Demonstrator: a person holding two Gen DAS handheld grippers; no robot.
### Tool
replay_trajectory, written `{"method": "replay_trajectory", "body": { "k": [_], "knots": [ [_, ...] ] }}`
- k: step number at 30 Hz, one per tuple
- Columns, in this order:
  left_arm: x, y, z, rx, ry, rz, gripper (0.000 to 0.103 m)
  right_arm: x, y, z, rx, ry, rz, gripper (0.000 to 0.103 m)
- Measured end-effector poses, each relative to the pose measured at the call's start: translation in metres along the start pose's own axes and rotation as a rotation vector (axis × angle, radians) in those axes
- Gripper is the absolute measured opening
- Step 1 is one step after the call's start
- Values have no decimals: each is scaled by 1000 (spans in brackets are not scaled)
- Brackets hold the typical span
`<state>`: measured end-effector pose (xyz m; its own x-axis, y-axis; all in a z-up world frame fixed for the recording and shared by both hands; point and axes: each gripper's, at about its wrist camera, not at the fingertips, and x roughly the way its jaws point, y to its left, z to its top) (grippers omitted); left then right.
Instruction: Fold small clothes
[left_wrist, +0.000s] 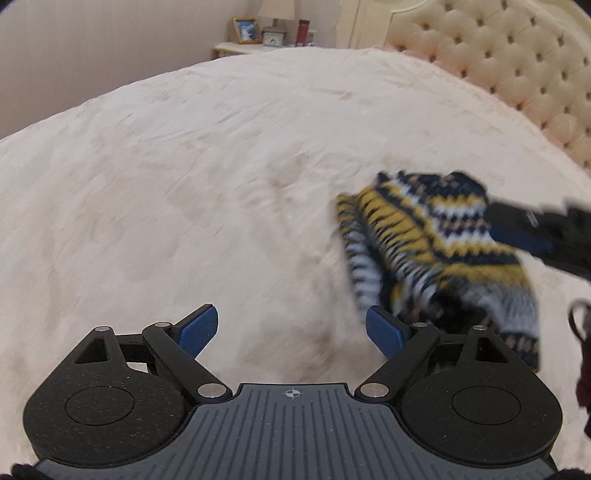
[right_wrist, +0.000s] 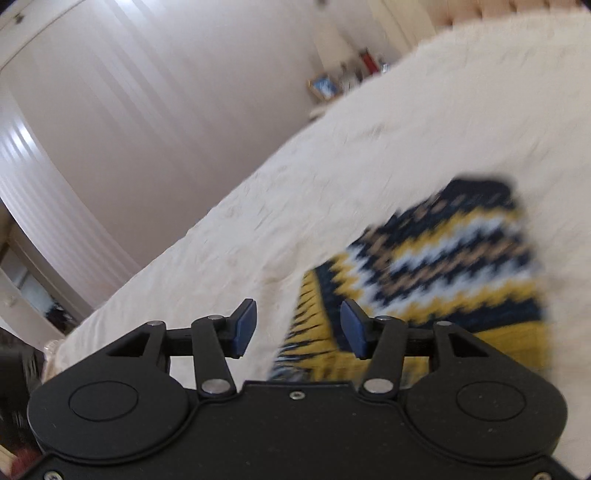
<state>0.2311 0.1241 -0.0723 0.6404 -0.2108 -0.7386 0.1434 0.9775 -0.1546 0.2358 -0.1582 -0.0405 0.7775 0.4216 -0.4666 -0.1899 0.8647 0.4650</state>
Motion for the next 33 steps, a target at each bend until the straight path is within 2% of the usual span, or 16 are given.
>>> {"method": "replay_trajectory", "body": {
  "k": [4, 9, 13, 16, 18, 19, 20, 21, 22, 23, 24, 25, 26, 28, 31, 33],
  "knots": [
    [2, -15, 20, 1, -10, -58, 87, -19, 11, -10, -209, -1, -93, 69],
    [18, -32, 37, -38, 49, -154, 87, -29, 46, -48, -479, 20, -102, 70],
    [38, -43, 45, -37, 106, -194, 87, -10, 72, -78, -674, 50, -126, 70],
    [53, -51, 51, -26, 143, -209, 86, 10, 86, -94, -769, 41, -174, 69],
    [64, -55, 54, -16, 164, -212, 79, 21, 90, -98, -785, 38, -214, 68],
    [69, -57, 54, -15, 173, -209, 76, 26, 90, -98, -777, 37, -226, 64],
    [73, -58, 55, -14, 181, -209, 69, 30, 89, -99, -765, 38, -238, 60],
    [78, -59, 55, -14, 187, -214, 59, 32, 88, -98, -754, 41, -248, 52],
    [82, -60, 55, -15, 192, -221, 55, 33, 86, -98, -741, 43, -253, 42],
    [86, -60, 55, -19, 194, -221, 48, 34, 84, -98, -726, 41, -259, 39],
    [89, -60, 54, -26, 183, -213, 33, 32, 82, -97, -708, 39, -260, 34],
    [90, -59, 53, -31, 161, -214, 24, 32, 80, -95, -689, 40, -257, 23],
    [90, -58, 53, -38, 139, -225, 16, 29, 79, -93, -672, 37, -252, 17],
    [82, -57, 54, -48, 103, -227, 11, 21, 80, -87, -656, 6, -242, 14],
    [57, -56, 60, -34, 14, -272, 9, 6, 90, -80, -655, -56, -220, 14],
    [49, -52, 61, -27, -11, -273, 9, 9, 96, -78, -668, -48, -210, 14]
  ]
}}
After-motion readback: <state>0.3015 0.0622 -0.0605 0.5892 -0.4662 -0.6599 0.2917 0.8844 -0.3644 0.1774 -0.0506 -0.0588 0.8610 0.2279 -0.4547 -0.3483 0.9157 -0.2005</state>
